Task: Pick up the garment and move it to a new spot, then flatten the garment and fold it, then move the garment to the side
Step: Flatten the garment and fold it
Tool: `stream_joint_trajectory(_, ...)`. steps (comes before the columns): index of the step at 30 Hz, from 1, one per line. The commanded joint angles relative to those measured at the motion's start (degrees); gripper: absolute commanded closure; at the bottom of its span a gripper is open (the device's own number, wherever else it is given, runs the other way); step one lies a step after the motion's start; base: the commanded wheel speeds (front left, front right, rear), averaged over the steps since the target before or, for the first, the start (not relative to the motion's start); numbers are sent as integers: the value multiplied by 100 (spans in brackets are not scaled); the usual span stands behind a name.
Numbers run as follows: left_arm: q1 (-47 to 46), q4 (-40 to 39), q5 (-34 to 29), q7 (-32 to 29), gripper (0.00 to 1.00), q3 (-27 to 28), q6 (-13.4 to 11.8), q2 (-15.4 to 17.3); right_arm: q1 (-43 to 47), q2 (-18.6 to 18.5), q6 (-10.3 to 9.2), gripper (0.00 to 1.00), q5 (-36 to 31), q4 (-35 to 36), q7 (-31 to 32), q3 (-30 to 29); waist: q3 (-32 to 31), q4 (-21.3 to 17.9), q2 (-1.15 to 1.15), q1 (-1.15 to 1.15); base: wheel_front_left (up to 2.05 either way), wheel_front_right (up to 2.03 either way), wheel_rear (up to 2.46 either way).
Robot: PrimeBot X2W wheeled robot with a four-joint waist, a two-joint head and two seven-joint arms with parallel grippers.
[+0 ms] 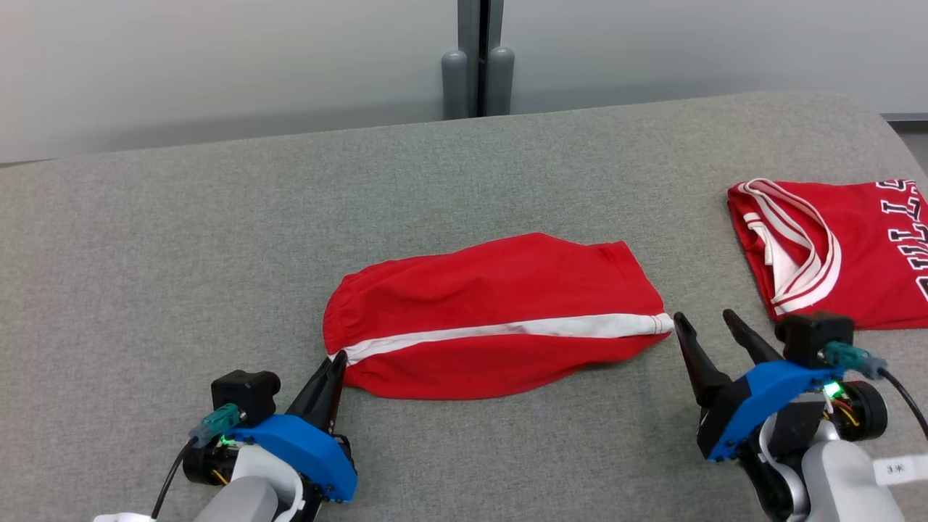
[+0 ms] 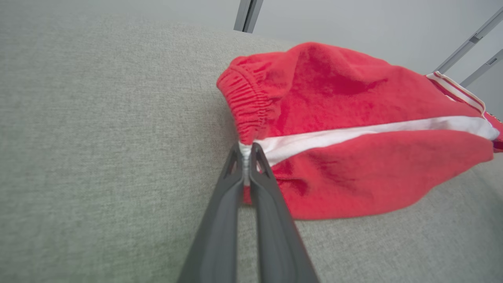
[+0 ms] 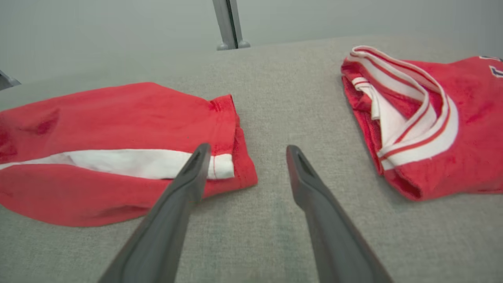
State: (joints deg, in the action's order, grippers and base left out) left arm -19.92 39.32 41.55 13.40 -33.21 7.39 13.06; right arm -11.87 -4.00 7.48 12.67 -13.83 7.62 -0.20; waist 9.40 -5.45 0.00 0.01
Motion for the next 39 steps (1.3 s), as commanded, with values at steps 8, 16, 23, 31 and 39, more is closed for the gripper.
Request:
stream_joint_trajectory(8,-255,52,174,118,100,-326,9,56,-506,48,3,0,58,-453,1426,107,47,129,0,-1,0,0,0)
stream_joint_trajectory(16,-407,43,326,161,100,-594,9,116,-716,94,3,0,255,-830,1514,272,107,175,0,-1,0,0,0)
stream_joint_trajectory(23,-437,-34,390,180,100,-712,9,201,-795,105,3,100,406,-800,1235,439,77,148,0,-1,0,0,0)
stream_joint_trajectory(31,-229,-945,513,183,100,-286,9,404,-660,-96,3,100,764,-133,882,378,-53,125,0,-1,0,0,0)
stream_joint_trajectory(39,-198,-2841,918,76,100,-85,10,940,-549,-333,3,100,1150,1555,901,69,-63,156,0,-1,0,0,0)
